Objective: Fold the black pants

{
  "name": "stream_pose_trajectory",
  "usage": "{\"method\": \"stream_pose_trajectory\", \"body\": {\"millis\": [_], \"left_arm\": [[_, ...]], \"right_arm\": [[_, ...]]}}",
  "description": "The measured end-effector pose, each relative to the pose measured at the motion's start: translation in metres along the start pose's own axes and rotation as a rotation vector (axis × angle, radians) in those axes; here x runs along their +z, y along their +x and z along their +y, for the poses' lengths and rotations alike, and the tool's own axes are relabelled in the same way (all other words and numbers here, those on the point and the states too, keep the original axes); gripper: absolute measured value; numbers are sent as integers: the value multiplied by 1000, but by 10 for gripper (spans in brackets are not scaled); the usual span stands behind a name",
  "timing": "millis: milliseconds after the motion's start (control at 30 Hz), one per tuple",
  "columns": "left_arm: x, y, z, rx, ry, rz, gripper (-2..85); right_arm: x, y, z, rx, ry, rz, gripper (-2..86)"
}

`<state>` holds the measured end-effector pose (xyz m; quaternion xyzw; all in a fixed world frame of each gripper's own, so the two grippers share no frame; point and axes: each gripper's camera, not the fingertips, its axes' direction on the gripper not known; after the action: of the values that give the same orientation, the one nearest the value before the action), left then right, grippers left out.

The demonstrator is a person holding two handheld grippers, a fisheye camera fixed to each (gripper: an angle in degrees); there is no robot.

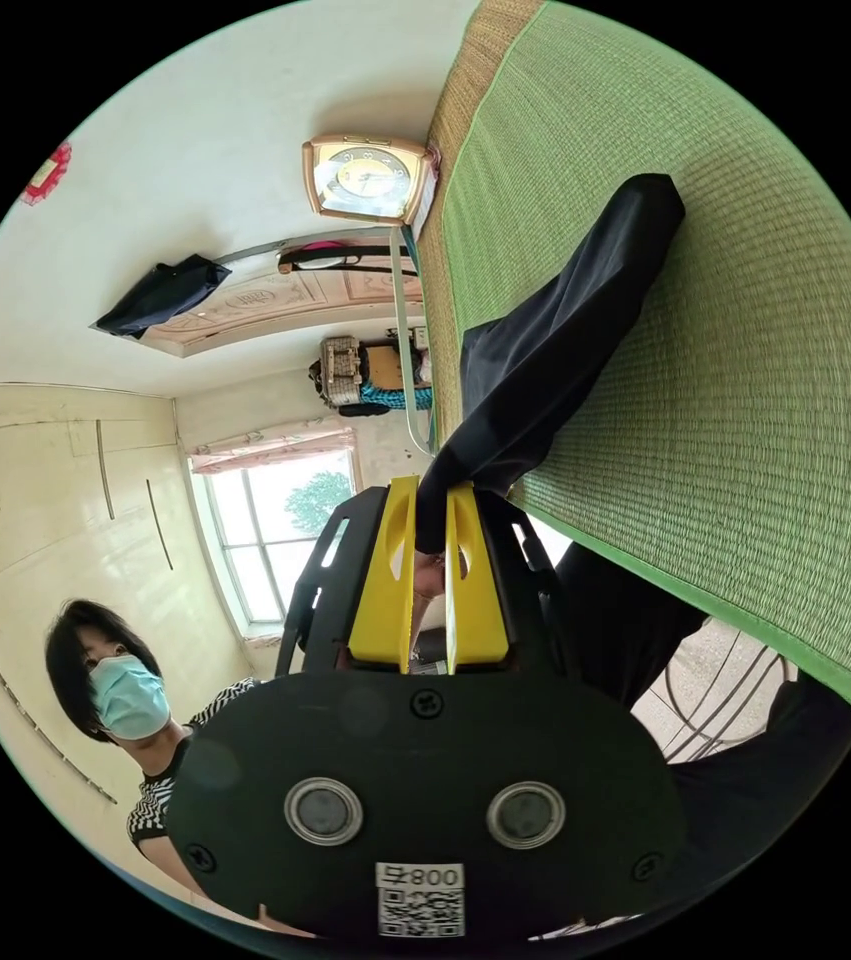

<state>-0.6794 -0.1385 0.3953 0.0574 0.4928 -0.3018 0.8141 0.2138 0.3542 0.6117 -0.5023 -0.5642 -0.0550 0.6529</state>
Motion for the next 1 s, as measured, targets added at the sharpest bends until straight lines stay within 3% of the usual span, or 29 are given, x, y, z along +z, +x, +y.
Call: {"method": "stream_pose_trajectory", "body": {"millis": [367, 1000], "left_arm": [[27, 18, -11, 47, -39, -123, 113], [74, 9, 76, 59, -102, -83, 80]], "right_arm": [[-2, 17, 8, 19, 27, 0, 44], [-7, 103, 77, 140, 27, 102, 39]]}}
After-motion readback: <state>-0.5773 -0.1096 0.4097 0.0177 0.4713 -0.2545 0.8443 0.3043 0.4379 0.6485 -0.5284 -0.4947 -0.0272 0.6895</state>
